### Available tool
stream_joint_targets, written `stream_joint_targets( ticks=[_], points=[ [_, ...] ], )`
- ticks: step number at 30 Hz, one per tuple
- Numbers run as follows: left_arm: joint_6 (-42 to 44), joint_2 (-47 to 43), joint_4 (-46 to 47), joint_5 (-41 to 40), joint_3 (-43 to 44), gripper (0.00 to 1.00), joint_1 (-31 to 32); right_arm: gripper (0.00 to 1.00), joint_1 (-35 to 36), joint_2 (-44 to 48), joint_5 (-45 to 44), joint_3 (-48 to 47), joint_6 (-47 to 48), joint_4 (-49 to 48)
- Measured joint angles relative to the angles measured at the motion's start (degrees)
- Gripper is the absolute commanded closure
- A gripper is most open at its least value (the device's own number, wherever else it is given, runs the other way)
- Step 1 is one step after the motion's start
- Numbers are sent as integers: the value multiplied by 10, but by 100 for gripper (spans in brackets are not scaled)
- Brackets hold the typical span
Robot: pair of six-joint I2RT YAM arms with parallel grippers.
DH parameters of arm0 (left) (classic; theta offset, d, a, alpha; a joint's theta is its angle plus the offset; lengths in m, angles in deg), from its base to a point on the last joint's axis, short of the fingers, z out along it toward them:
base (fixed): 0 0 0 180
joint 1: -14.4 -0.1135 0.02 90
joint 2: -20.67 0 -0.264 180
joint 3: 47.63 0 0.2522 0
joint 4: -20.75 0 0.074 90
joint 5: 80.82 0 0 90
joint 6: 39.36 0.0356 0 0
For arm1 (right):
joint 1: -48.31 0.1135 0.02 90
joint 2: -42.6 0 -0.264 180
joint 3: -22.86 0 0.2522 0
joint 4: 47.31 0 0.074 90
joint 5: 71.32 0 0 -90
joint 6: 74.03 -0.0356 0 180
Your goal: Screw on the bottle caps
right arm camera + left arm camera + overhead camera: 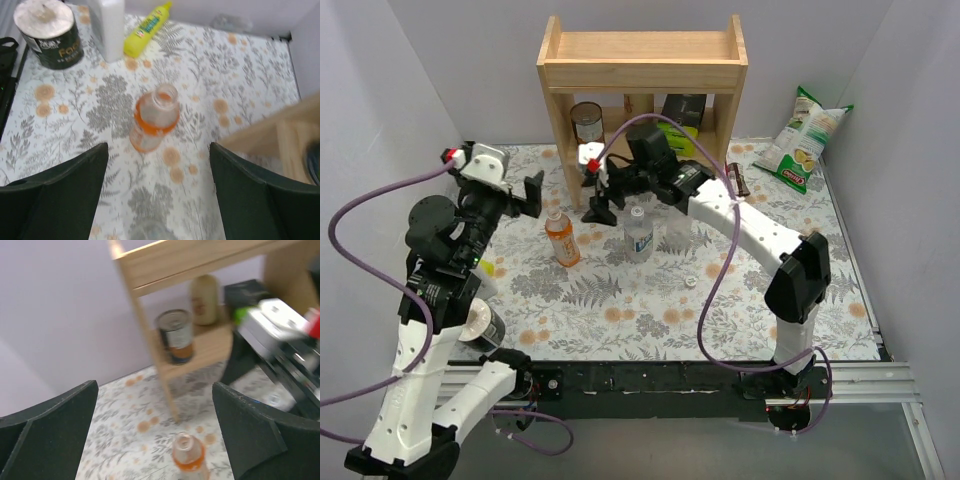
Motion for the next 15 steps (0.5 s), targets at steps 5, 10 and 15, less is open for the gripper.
stream_joint_targets(
  ticks=[5, 10, 15],
  points=[
    [-71, 0, -56, -59, 19, 2, -117, 12, 59, -59, -8, 2, -57, -116],
    [-151, -7, -147, -47, 5, 2, -212, 12, 72, -105, -24, 9, -110, -198],
    [-188, -42, -204, -7, -22, 2, -264, 16, 70, -147, -35, 3, -150, -252]
  ],
)
